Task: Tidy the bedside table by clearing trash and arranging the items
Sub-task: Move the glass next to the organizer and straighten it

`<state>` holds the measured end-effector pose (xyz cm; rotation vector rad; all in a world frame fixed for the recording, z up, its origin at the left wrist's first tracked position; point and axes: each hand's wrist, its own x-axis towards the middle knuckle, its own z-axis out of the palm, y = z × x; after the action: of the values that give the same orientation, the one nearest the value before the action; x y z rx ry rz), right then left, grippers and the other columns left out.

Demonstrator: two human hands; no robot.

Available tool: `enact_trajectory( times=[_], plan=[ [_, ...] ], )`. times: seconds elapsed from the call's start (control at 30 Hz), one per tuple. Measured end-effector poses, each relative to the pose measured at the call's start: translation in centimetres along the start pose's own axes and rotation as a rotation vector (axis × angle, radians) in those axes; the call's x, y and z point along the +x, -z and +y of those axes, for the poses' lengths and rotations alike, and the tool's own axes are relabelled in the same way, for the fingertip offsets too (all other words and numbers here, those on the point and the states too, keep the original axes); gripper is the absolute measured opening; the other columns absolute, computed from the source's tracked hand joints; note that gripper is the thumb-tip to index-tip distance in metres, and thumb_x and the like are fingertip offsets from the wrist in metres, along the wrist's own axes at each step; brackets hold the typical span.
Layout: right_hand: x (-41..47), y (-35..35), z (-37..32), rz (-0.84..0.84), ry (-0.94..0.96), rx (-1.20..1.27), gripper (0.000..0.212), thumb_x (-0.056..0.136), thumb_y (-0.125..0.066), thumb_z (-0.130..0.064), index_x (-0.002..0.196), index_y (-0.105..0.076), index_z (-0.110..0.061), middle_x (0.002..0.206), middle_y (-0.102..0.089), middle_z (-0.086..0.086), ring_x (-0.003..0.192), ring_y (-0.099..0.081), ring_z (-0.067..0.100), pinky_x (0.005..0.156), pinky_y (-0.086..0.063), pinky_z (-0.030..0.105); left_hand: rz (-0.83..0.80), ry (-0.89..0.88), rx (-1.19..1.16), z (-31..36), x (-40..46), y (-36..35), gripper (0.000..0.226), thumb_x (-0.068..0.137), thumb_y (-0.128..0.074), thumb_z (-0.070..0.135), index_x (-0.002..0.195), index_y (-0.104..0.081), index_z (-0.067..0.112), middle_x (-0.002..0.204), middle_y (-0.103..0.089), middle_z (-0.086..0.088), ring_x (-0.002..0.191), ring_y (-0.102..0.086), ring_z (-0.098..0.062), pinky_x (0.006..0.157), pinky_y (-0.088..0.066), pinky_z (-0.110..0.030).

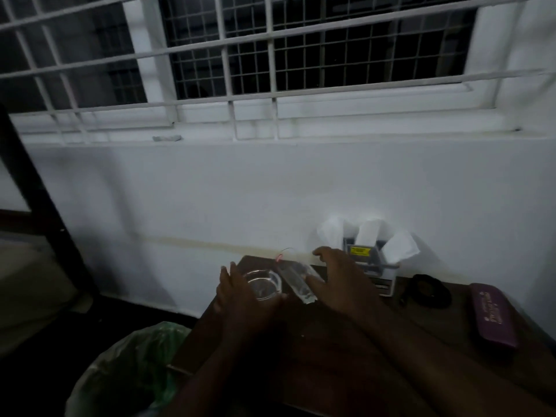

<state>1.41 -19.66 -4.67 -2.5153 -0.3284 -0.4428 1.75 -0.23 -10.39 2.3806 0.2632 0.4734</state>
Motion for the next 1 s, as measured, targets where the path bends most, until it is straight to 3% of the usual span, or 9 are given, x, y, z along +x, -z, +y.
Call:
enact_trajectory(
  times=[0.13,0.3,0.43,0.53,0.67,0.7,0.77,0.83,1.0],
  plan=[
    [4.2,-2.6,-3.1,-0.108,-0.138,-0.137,0.059,0.085,-0.053,-0.057,0.122,-0.044,-0.012,0.122,-0.055,0.012,0.114,-0.055,0.033,0.09,-0.047,0.041,-0.054,0.048,-0.028,-1.8,-0.1,-0.2,0.147,0.045,-0.074,0.078,0.151,0.002,0.012,0.159,-0.01,-0.011,0.146,-0.014,-0.029,0.114,-0.02,-0.051],
    [7.4,-5.4,-2.8,-0.255,-0.348,-0.115,0.073,0.075,-0.063,-0.061,0.123,-0.042,-0.009,0.126,-0.055,0.012,0.114,-0.058,0.03,0.086,-0.047,0.036,-0.039,0.023,-0.115,-3.4,0.6,-1.6,0.146,0.038,-0.066,0.089,0.151,-0.001,0.022,0.154,-0.034,-0.002,0.142,-0.029,-0.022,0.115,-0.024,-0.05],
    [8.4,-6.1,-2.3,-0.261,-0.363,-0.105,0.054,0.067,-0.069,-0.054,0.099,-0.054,-0.014,0.112,-0.067,0.008,0.1,-0.066,0.027,0.08,-0.054,0.033,-0.029,0.035,-0.124,-5.2,3.2,-3.3,0.142,0.032,-0.062,0.095,0.147,-0.021,0.023,0.137,-0.054,0.01,0.131,-0.046,-0.015,0.112,-0.029,-0.049],
    [8.1,-5.5,-2.7,-0.145,-0.291,-0.158,0.06,0.073,-0.065,-0.056,0.111,-0.053,-0.012,0.115,-0.06,0.009,0.105,-0.063,0.029,0.084,-0.052,0.036,-0.015,-0.033,-0.127,-4.6,3.9,-3.2,0.112,0.036,-0.066,0.091,0.131,-0.038,0.039,0.121,-0.061,0.021,0.118,-0.054,-0.002,0.111,-0.029,-0.037],
    [9.1,-3.5,-3.6,0.081,-0.155,-0.027,0.078,0.069,-0.074,-0.052,0.129,-0.04,-0.015,0.124,-0.051,0.008,0.112,-0.057,0.03,0.089,-0.049,0.041,-0.025,-0.142,-0.074,-2.4,5.3,-3.3,0.052,0.056,-0.073,0.072,0.095,-0.053,0.045,0.091,-0.064,0.026,0.09,-0.06,0.01,0.079,-0.049,-0.02],
    [9.5,-3.1,-3.8,0.125,-0.137,0.066,0.083,0.065,-0.076,-0.051,0.131,-0.039,-0.018,0.127,-0.052,0.007,0.114,-0.056,0.028,0.092,-0.049,0.041,-0.053,-0.169,-0.058,-2.0,5.8,-3.9,0.052,0.057,-0.067,0.079,0.096,-0.059,0.045,0.091,-0.067,0.024,0.091,-0.063,0.006,0.078,-0.052,-0.022],
    [10.3,-3.0,-3.6,0.199,-0.134,0.211,0.085,0.062,-0.08,-0.051,0.131,-0.042,-0.021,0.128,-0.056,0.002,0.118,-0.053,0.025,0.096,-0.048,0.041,-0.067,-0.124,-0.027,-1.6,7.1,-5.5,0.08,0.047,-0.051,0.096,0.109,-0.06,0.046,0.106,-0.067,0.021,0.103,-0.062,-0.001,0.09,-0.051,-0.031],
    [10.6,-3.3,-3.2,0.223,-0.138,0.318,0.084,0.059,-0.083,-0.049,0.127,-0.044,-0.021,0.127,-0.06,0.001,0.117,-0.056,0.022,0.096,-0.05,0.042,-0.059,-0.097,-0.013,-1.1,8.0,-6.7,0.094,0.043,-0.044,0.099,0.116,-0.059,0.041,0.115,-0.065,0.016,0.111,-0.06,-0.008,0.096,-0.049,-0.042],
    [11.3,-5.3,-2.0,0.178,-0.148,0.394,0.086,0.061,-0.088,-0.038,0.131,-0.043,-0.015,0.128,-0.058,0.005,0.115,-0.057,0.022,0.095,-0.051,0.039,-0.102,-0.097,-0.012,-0.1,8.3,-6.8,0.123,0.045,-0.059,0.09,0.146,-0.029,0.028,0.148,-0.044,0.007,0.135,-0.041,-0.018,0.112,-0.03,-0.049]
  ],
)
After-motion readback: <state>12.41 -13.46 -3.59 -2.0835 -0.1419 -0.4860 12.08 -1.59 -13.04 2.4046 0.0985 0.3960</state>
